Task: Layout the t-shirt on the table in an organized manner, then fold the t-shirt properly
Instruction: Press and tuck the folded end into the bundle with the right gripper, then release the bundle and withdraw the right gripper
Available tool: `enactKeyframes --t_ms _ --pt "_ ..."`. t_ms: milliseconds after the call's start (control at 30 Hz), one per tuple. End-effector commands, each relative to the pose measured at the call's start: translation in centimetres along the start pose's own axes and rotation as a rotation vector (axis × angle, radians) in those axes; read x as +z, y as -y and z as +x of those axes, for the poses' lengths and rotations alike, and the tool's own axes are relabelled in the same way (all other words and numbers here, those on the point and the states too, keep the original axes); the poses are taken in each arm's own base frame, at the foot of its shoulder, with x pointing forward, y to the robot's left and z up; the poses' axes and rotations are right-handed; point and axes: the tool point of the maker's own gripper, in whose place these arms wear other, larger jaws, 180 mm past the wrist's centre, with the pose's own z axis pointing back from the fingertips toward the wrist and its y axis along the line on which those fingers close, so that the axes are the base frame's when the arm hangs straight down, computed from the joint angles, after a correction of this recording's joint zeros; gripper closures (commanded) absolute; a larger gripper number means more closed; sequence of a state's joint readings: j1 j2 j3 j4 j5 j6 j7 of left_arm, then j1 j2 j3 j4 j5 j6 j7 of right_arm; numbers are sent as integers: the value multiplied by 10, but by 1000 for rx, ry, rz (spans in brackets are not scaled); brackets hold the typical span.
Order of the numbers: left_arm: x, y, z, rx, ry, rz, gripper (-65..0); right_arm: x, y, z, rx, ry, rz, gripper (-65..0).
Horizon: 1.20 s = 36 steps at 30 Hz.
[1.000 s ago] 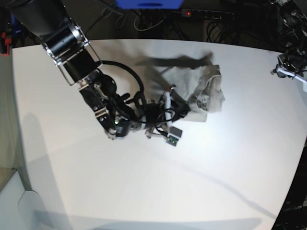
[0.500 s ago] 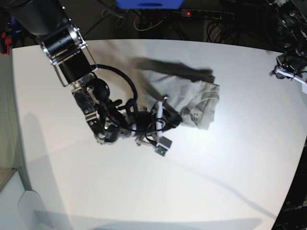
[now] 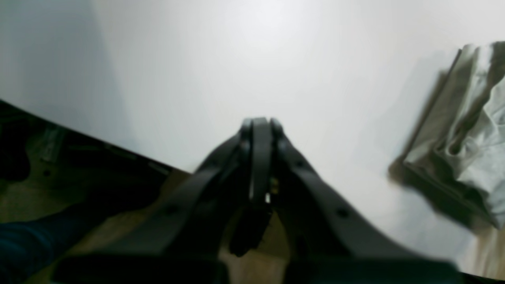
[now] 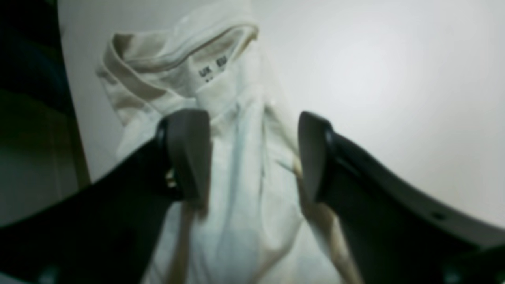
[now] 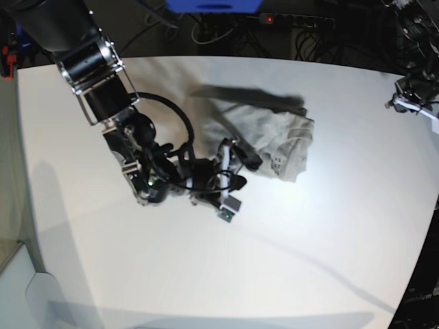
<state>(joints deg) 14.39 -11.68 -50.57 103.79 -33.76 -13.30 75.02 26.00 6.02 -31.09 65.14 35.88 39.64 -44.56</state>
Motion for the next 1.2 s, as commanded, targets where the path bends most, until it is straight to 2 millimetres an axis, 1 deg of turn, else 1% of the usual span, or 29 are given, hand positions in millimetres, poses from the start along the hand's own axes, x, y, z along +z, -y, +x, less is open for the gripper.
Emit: enactKeyframes --t_ms 0,33,67,100,200,300,367,467,500,600,700,800,900,967,1033,1167 --pt "5 0 12 -18 35 1 -5 13 6 29 30 77 -13 -435" --pt "6 1 13 -20 37 1 -5 18 8 34 33 101 -24 -460" --pt "6 1 13 -21 39 1 -5 24 9 41 38 128 -34 -473" --pt "6 1 13 -21 39 1 -5 29 9 44 31 152 -42 -481" --pt "6 1 13 -21 40 -2 -5 49 12 52 13 236 -82 -481" --pt "6 4 20 -20 57 -9 -5 57 5 52 0 247 -96 -480" --pt "6 6 23 -20 65 -13 -5 61 1 48 -15 249 -104 -480" --pt "6 8 26 -20 69 -17 -5 67 -12 42 -28 268 -109 -478" --pt "5 8 27 -19 71 -18 -5 68 -16 40 -31 272 -109 -466" --pt "5 11 31 -19 83 -24 -5 68 -23 31 -38 263 -108 -407" --pt "5 11 32 -19 85 -24 -5 64 -27 14 -65 220 -99 -319" --pt "4 11 32 -18 83 -27 -5 61 -31 4 -87 209 -91 -213" --pt "1 17 30 -30 74 -38 -5 59 -30 -3 -99 197 -92 -94" --pt "1 19 30 -35 72 -42 -5 54 -26 -10 -124 177 -87 -44" --pt "1 19 31 -37 75 -42 -5 49 -19 -17 -151 155 -82 -18" --pt "1 19 30 -37 73 -41 -5 38 -4 -29 -209 110 -74 -11"
